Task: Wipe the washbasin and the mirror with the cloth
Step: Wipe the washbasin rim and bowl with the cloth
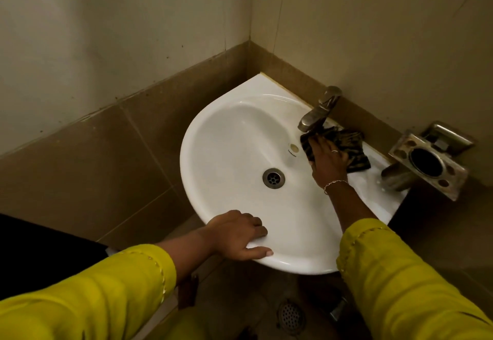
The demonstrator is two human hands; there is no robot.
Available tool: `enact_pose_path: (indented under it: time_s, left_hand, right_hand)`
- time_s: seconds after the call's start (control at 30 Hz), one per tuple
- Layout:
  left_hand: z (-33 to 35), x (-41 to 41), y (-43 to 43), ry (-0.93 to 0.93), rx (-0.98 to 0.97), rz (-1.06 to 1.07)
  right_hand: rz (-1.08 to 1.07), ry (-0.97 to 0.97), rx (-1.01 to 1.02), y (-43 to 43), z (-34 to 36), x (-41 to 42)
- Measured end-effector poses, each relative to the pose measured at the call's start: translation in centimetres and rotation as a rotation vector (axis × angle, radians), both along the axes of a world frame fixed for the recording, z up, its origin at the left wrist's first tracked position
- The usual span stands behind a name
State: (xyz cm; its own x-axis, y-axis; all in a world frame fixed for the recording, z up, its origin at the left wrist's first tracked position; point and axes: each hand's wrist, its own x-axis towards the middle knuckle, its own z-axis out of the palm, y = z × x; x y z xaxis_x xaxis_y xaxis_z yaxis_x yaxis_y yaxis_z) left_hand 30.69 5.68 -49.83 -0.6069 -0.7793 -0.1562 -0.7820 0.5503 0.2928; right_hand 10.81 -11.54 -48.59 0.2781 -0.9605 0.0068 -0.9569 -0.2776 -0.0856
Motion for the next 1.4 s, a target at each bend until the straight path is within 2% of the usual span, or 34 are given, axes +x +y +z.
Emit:
enact_pose_path:
  time_s: [0.13, 0.3, 0.47, 0.57, 0.8, 0.87, 1.0, 1.17, 1.27, 1.4]
  left_hand:
    - [0.2, 0.0, 0.0, -0.002, 0.027, 0.021]
    - [0.2, -0.1, 0.1, -0.016, 0.051, 0.044]
    - [0.1, 0.0, 0.0, -0.006, 0.055, 0.044]
    - [0.2, 0.0, 0.0, 0.004, 0.072, 0.051]
    - [0.9, 0.0, 0.3, 0.052, 0.132, 0.158]
    - [0.9, -0.1, 0.4, 0.081, 0.15, 0.189]
    - [1.2, -0.1, 0.4, 0.141, 0.16, 0.231]
    - [1.3, -0.2, 0.6, 0.2, 0.043, 0.26]
    - [0.9, -0.1, 0.6, 0.329, -0.062, 0.321]
    - [1.2, -0.1, 0.4, 0.532, -0.138, 0.529]
  right_hand:
    - [0.061, 0.177, -0.009, -0.6, 1.2, -1.2]
    - [-0.015, 0.207, 0.078, 0.6, 0.9, -2.3]
    - [0.067, 0.226, 0.008, 3.1, -0.7, -5.3]
    - [0.125, 0.38, 0.016, 4.5, -1.2, -6.8]
    - [0.184, 0.494, 0.155, 8.8, 1.1, -7.9]
    - [0.141, 0.447, 0.204, 10.1, 1.4, -8.5]
    - [0.081, 0.229, 0.25, 13.3, 2.0, -7.9]
    - [0.052, 0.068, 0.308, 16.5, 2.4, -5.7]
    - [0.03, -0.001, 0.338, 18.2, 2.5, -3.6]
    - [0.043, -0.071, 0.413, 19.5, 2.7, -0.6]
